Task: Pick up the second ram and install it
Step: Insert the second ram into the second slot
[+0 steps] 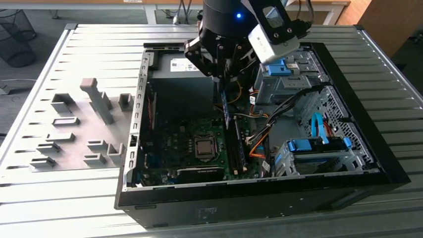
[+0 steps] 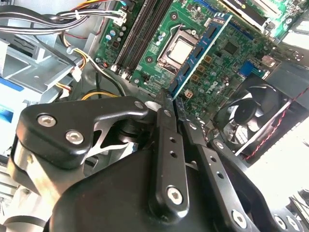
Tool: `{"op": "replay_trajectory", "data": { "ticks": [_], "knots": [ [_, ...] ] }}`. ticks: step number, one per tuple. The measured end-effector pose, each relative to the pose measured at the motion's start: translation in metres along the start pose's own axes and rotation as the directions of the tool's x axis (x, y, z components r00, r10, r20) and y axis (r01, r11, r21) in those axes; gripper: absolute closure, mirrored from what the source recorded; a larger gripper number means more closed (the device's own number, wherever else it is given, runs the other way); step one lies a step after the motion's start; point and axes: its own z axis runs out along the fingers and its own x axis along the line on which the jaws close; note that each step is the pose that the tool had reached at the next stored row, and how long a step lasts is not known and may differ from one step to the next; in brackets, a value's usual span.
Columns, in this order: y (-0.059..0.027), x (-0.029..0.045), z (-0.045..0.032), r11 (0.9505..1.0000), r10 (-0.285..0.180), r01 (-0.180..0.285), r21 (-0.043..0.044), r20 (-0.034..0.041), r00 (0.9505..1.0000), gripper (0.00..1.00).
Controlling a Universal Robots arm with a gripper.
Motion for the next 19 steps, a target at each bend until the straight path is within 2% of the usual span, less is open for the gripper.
{"op": "replay_trajectory", "data": {
  "ticks": [12,19],
  "knots": [
    [0.0001,0.0000,0.0109,1.0000,0.000,0.000,0.0003,0.0000,1.0000,0.86],
    [0.0001,0.0000,0.0116,1.0000,0.000,0.000,0.0003,0.0000,1.0000,0.86]
  ]
}}
